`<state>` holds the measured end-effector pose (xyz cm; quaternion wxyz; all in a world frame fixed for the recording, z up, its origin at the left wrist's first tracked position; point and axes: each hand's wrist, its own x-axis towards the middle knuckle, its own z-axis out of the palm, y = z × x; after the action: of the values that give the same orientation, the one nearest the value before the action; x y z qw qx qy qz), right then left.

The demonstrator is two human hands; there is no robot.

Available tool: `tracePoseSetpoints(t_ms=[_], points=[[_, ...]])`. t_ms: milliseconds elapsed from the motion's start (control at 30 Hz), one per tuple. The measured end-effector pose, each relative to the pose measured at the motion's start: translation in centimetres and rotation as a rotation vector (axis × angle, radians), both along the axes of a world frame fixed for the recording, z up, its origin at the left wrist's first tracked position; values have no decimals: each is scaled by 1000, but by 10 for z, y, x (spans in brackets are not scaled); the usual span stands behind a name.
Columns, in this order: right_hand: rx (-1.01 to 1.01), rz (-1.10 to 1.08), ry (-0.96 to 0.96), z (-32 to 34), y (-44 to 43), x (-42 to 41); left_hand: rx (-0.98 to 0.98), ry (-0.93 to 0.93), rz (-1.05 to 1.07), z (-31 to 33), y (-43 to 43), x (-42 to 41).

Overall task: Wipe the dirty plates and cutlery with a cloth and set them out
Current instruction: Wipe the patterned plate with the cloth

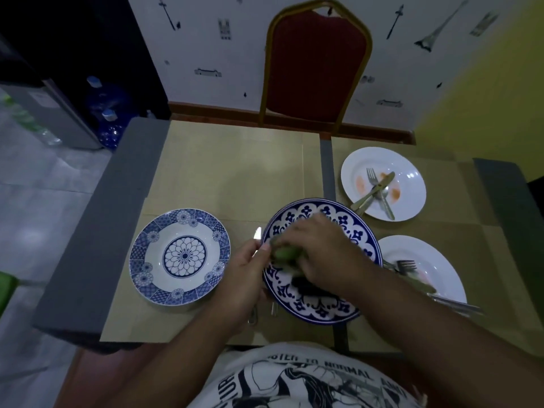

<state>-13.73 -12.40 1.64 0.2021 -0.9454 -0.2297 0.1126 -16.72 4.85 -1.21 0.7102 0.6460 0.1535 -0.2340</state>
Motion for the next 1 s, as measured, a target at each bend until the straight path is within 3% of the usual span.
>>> tracePoseSetpoints(t_ms=[100, 233, 400, 567, 867, 933, 1000], points=[[-178, -261, -122, 5, -17, 23, -13, 11, 121, 2, -2, 0], [-468, -335, -87, 12, -29, 4, -9, 14, 205, 4, -3, 7], [-213, -248, 219, 16, -4, -37, -42, 91, 238, -3, -9, 4], [-18, -126, 239, 8, 26, -31, -57, 130, 219, -8, -11, -6], [-327, -121, 331, 17, -20, -16, 14, 47, 259, -6, 2, 3], [-294, -119, 304, 12, -9, -22, -5, 64, 267, -6, 2, 2], [-129, -121, 339, 8, 6, -29, -28, 92, 267, -6, 1, 2]])
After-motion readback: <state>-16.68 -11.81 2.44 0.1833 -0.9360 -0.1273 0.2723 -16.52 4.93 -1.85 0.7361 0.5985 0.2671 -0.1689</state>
